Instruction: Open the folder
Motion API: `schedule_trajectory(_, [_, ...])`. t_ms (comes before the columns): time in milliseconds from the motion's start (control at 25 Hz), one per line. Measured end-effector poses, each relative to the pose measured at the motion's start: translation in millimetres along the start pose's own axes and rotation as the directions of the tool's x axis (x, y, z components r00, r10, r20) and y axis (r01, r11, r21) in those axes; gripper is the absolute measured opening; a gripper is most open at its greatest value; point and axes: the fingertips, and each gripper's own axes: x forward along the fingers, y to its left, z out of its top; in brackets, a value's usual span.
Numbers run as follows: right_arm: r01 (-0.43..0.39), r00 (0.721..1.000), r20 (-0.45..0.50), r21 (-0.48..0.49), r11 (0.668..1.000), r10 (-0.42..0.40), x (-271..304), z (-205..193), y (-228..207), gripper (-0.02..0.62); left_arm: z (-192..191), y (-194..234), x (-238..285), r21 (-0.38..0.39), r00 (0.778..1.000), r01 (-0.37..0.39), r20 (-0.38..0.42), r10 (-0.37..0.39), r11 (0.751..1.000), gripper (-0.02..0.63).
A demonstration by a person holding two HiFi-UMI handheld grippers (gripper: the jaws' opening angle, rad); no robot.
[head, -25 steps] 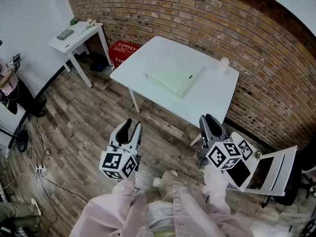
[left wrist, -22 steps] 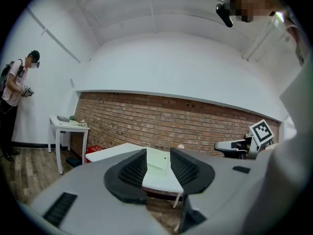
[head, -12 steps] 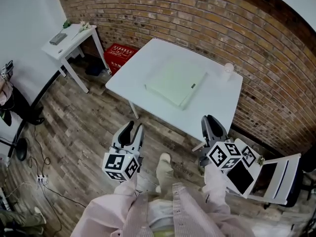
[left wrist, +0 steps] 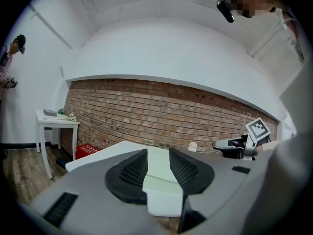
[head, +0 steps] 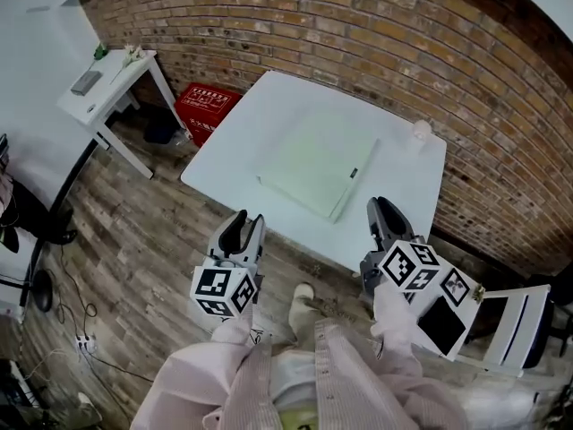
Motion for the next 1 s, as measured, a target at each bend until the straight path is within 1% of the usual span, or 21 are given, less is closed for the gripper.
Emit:
schedule_trajectory(240, [0.037, 0.999, -0.037, 0.043, 0.998, -0.036, 37.1, -2.8, -23.9, 0.077, -7.4, 2.6, 48.3, 0.059, 0.992, 0.109, -0.07, -0.105, 0.992, 0.129])
schedule_trajectory(400, [0.064, 0.996, -0.066, 0.082, 0.995, -0.059, 58.2, -8.2, -40.5, 0.077, -14.1, 7.1, 75.8, 0.065, 0.984, 0.148, -0.109, -0.14, 0.987, 0.129])
schedule_trajectory(680, [0.116, 0.984, -0.153, 0.121, 0.986, -0.096, 87.8, -34.0, -68.8, 0.077, -25.7, 6.6, 113.6, 0.082, 0.964, 0.216, -0.176, -0.199, 0.973, 0.129])
schedule_trajectory(840, [0.145, 0.973, -0.201, 0.147, 0.978, -0.114, 103.2, -49.7, -79.4, 0.077, -31.7, 5.4, 129.9, 0.114, 0.942, 0.276, -0.229, -0.245, 0.954, 0.129])
schedule_trajectory(920, [0.162, 0.968, -0.216, 0.167, 0.973, -0.124, 109.1, -56.5, -84.6, 0.077, -35.7, 3.0, 137.4, 0.137, 0.925, 0.32, -0.26, -0.278, 0.937, 0.129])
schedule_trajectory(1000, [0.18, 0.964, -0.227, 0.185, 0.966, -0.136, 114.3, -62.7, -90.1, 0.077, -41.2, 0.0, 144.7, 0.168, 0.903, 0.372, -0.295, -0.313, 0.913, 0.129])
